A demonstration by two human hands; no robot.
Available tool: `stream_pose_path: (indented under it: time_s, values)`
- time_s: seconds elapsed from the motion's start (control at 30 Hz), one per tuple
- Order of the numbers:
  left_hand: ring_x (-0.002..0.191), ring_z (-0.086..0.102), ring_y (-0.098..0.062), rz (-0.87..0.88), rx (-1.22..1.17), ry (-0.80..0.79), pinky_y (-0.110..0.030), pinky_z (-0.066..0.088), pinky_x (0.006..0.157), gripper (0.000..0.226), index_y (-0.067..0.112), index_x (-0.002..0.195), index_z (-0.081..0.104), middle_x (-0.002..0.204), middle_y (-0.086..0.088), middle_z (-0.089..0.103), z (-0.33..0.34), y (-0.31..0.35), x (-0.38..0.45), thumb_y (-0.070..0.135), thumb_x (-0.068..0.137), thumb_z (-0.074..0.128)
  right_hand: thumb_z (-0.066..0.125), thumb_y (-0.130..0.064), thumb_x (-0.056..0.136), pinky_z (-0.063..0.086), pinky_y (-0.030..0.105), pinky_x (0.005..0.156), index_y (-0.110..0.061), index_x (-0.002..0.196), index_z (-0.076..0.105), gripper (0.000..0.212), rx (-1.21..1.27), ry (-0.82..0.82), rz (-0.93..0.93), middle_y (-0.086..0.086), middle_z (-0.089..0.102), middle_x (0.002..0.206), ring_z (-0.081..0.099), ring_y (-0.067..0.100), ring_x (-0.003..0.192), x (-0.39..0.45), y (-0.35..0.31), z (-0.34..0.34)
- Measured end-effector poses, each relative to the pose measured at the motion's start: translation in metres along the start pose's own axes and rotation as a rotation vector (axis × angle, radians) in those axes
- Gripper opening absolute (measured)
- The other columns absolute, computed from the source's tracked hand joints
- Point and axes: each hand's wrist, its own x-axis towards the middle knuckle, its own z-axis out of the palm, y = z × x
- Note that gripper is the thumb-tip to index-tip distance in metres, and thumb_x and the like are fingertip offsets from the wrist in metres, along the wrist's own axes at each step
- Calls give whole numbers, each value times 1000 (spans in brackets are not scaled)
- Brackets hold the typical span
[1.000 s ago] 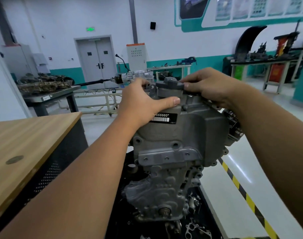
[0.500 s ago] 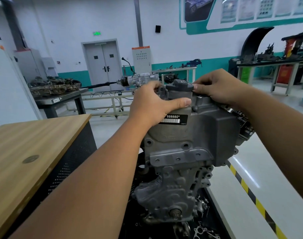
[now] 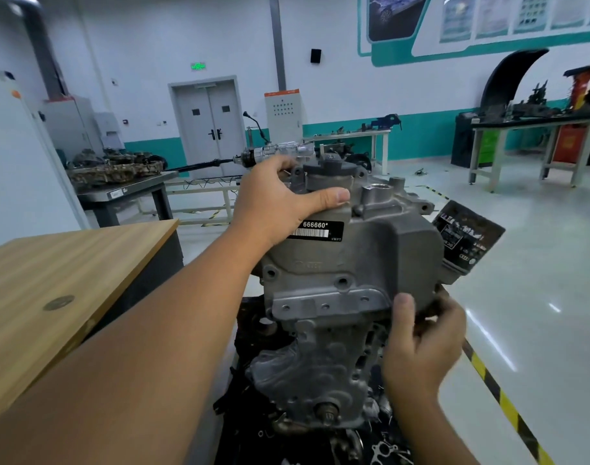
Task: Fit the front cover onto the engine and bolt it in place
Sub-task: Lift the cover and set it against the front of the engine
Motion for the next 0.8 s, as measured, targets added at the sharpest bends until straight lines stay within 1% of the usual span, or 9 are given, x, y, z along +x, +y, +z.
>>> stream_pose_path:
  time_s: [0.07, 0.17, 0.23, 0.33, 0.4, 0.47, 0.6, 0.67, 0.8]
  values:
    - [110, 58, -9, -8, 18, -9, -26, 42, 91, 113, 25, 122, 62, 119, 14, 62, 1, 0, 0, 97, 34, 68, 50, -70, 90, 43, 17, 64, -34, 100, 46, 37, -84, -49, 72, -9, 56, 97, 56, 2, 79, -20, 17, 5]
    - [110, 59, -11, -17, 25, -18, -28, 43, 89, 119, 23, 124, 61, 121, 10, 64, 2, 4, -1, 99, 33, 67, 50, -80, 86, 47, 29, 63, -37, 92, 50, 44, -59, -67, 366, -9, 64, 84, 62, 7, 73, -40, 21, 6]
    - [108, 59, -10, -27, 32, -15, -26, 43, 84, 114, 26, 119, 61, 118, 12, 64, 4, 7, -2, 99, 32, 66, 54, -69, 92, 47, 34, 61, -22, 95, 59, 47, 35, -224, 687, 1, 69, 83, 63, 20, 69, -50, 21, 9]
    - [104, 59, -8, -34, 50, 4, -21, 41, 78, 112, 28, 117, 59, 112, 15, 61, 4, 8, -3, 100, 32, 66, 42, -39, 107, 46, 32, 45, -1, 99, 60, 42, 492, -430, 979, 17, 67, 76, 58, 26, 49, -42, 12, 15]
    - [100, 59, -3, -35, 55, 6, -20, 42, 79, 111, 28, 117, 59, 107, 20, 60, 4, 10, -4, 99, 32, 66, 41, -34, 102, 49, 33, 43, 2, 93, 59, 41, 596, -503, 1015, 21, 67, 73, 61, 29, 48, -25, 8, 14]
    - [95, 55, 7, -35, 36, 5, -18, 42, 74, 105, 29, 112, 58, 102, 24, 58, 3, 12, -4, 98, 33, 68, 52, -48, 89, 54, 37, 46, 6, 90, 60, 54, 484, -653, 969, 25, 70, 75, 67, 35, 53, -12, 7, 8]
    - [89, 56, 8, -30, 29, 10, -14, 41, 69, 79, 35, 94, 55, 96, 21, 61, 3, 10, -4, 89, 40, 76, 71, -88, 51, 57, 37, 52, 10, 108, 65, 114, 336, -935, 905, 30, 75, 95, 74, 38, 71, 4, 1, 0]
    - [89, 57, 7, -32, 27, 2, -11, 41, 67, 71, 36, 89, 53, 96, 20, 61, 3, 12, -6, 83, 43, 79, 70, -92, 49, 54, 33, 48, 11, 101, 67, 115, 322, -875, 914, 27, 75, 87, 73, 34, 65, -1, -8, 6]
    - [91, 57, 6, -52, 13, -31, -5, 42, 64, 63, 36, 88, 52, 97, 20, 61, -1, 19, -8, 73, 50, 86, 77, -59, 68, 33, 22, 37, 5, 89, 64, 68, 340, -436, 885, 18, 65, 63, 51, 19, 38, -24, -16, 28]
